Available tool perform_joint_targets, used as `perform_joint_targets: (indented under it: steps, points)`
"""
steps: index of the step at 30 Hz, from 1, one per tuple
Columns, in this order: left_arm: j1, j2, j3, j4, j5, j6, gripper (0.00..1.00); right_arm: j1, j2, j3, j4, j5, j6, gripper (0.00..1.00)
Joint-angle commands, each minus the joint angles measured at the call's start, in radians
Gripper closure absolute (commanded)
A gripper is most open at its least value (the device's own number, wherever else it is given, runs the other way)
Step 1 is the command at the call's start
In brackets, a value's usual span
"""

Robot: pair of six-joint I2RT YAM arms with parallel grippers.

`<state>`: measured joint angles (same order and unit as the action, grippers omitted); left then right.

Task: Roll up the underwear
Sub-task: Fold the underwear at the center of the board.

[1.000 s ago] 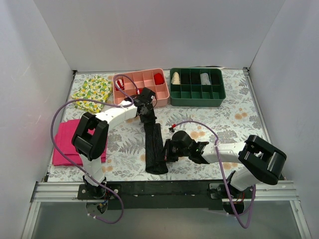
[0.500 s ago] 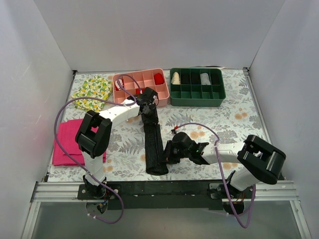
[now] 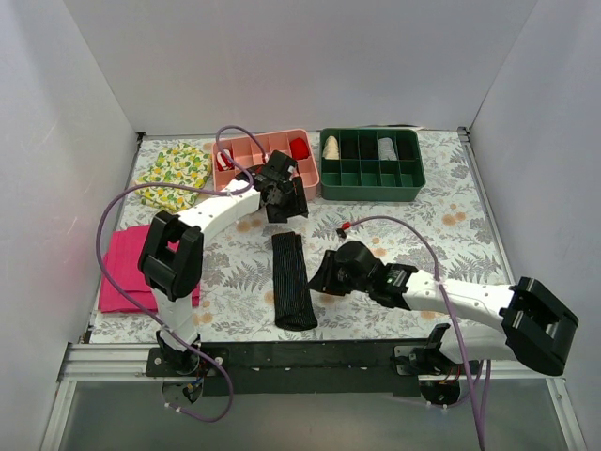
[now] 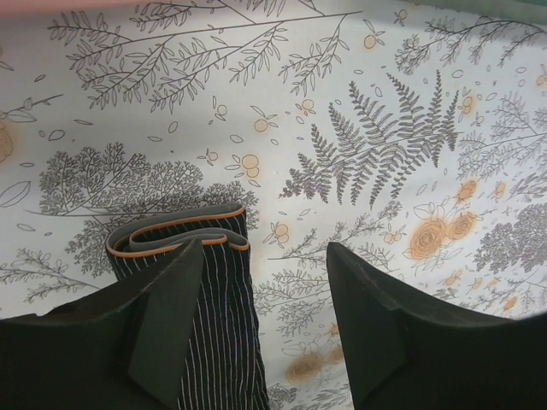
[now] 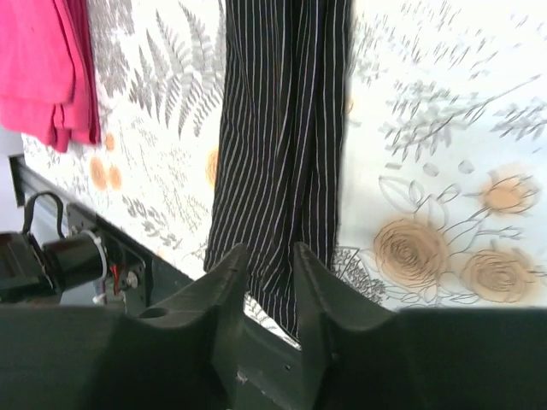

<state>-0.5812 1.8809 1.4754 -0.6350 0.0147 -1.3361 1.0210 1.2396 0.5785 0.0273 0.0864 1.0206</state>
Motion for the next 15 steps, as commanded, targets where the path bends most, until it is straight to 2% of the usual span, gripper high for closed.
perform_joint_targets:
  steps: [1, 3, 4, 6, 9, 10, 13, 15]
  points:
    - [0.007, -0.147, -0.001, -0.035, -0.051, -0.017, 0.40, -0.053, -0.035, 0.092, -0.124, 0.103, -0.102, 0.74]
    - [0.015, -0.192, -0.084, -0.025, -0.055, -0.028, 0.42, -0.087, -0.008, 0.119, -0.136, 0.075, -0.151, 0.83]
    - [0.018, -0.239, -0.117, -0.020, -0.068, -0.032, 0.43, -0.125, 0.006, 0.132, -0.135, 0.028, -0.172, 0.93]
    - [0.036, -0.294, -0.231, 0.003, -0.065, -0.049, 0.51, -0.162, 0.064, 0.185, -0.138, -0.019, -0.238, 0.99]
    - [0.050, -0.405, -0.384, 0.070, -0.018, -0.070, 0.62, -0.214, 0.162, 0.285, -0.130, -0.123, -0.325, 0.99]
    - [0.050, -0.433, -0.423, 0.084, -0.016, -0.077, 0.74, -0.229, 0.185, 0.308, -0.118, -0.173, -0.349, 0.99]
    - [0.050, -0.517, -0.553, 0.155, 0.086, -0.104, 0.90, -0.251, 0.302, 0.431, -0.125, -0.288, -0.418, 0.99]
    - [0.049, -0.565, -0.608, 0.199, 0.137, -0.118, 0.91, -0.252, 0.382, 0.512, -0.132, -0.321, -0.442, 0.99]
